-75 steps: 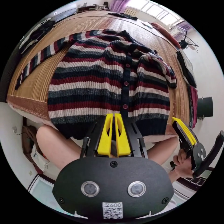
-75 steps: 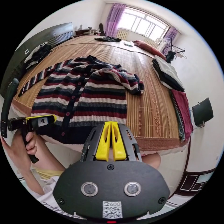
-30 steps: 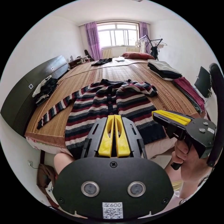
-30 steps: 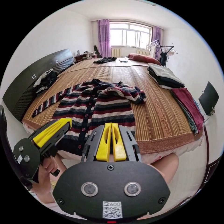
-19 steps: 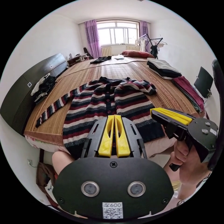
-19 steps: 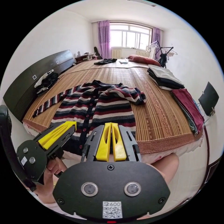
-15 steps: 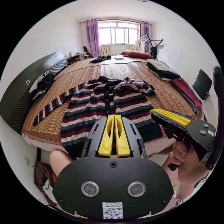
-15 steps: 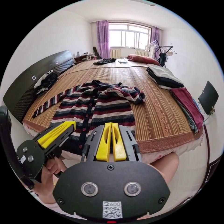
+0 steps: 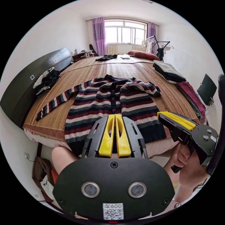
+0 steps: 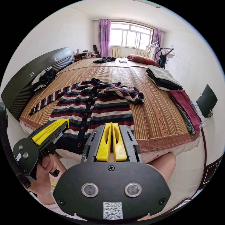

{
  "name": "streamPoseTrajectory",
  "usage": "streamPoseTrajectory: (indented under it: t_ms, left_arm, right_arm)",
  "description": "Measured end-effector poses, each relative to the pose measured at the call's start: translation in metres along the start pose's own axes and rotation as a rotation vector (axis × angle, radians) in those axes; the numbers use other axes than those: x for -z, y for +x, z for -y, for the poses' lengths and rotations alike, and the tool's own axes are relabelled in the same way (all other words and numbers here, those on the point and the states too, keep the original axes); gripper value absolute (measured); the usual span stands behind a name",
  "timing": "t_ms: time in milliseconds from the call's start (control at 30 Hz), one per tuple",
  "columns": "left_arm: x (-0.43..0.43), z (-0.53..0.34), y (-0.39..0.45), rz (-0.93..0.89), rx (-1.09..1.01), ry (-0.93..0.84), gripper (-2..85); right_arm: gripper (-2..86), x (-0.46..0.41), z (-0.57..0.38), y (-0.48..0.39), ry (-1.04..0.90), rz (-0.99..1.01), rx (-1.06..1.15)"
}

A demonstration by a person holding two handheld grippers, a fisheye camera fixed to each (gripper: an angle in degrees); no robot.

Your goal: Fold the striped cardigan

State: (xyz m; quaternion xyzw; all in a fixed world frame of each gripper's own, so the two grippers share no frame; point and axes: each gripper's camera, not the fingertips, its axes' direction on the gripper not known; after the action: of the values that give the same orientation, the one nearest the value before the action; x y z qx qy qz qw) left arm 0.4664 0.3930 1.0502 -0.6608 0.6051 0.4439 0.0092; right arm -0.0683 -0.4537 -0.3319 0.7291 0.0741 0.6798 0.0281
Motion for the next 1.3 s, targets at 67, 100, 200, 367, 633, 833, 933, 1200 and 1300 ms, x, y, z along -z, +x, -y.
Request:
streamPoseTrajectory:
  t_ms: [67, 100, 200, 367, 633, 833, 933, 1200, 1300]
  left_arm:
    - [-0.004, 0.005, -0.003, -0.002, 0.023, -0.012, 0.8]
    - [-0.006, 0.008, -0.005, -0.015, 0.03, -0.013, 0.8]
    - [-0.009, 0.017, -0.008, -0.023, 0.029, -0.021, 0.8]
    - [-0.013, 0.035, -0.006, -0.034, 0.027, -0.023, 0.8]
    - [-0.025, 0.069, 0.007, -0.052, 0.023, -0.04, 0.7]
    - [-0.042, 0.102, 0.028, -0.059, 0.004, -0.069, 0.8]
    - [-0.058, 0.123, 0.042, -0.061, -0.005, -0.106, 0.8]
    - [-0.084, 0.19, 0.05, 0.044, -0.093, -0.056, 0.8]
    - [-0.078, 0.203, 0.058, -0.171, -0.334, 0.062, 0.8]
  right_arm:
    - [-0.8, 0.001, 0.001, -0.002, 0.002, -0.009, 0.003]
    - [-0.8, 0.001, 0.001, -0.002, 0.003, -0.012, 0.005]
    - [-0.8, 0.003, 0.004, -0.004, 0.008, -0.017, 0.014]
    - [-0.8, 0.003, 0.013, -0.001, 0.007, -0.015, 0.019]
    - [-0.8, -0.006, 0.032, 0.017, -0.011, -0.02, -0.003]
    - [-0.8, -0.025, 0.054, 0.037, -0.052, -0.027, -0.005]
    - [-0.8, -0.045, 0.069, 0.043, -0.114, -0.044, 0.049]
    - [-0.8, -0.086, 0.081, 0.093, -0.156, 0.295, 0.288]
    - [-0.8, -0.095, 0.107, 0.134, -0.104, 0.277, 0.274]
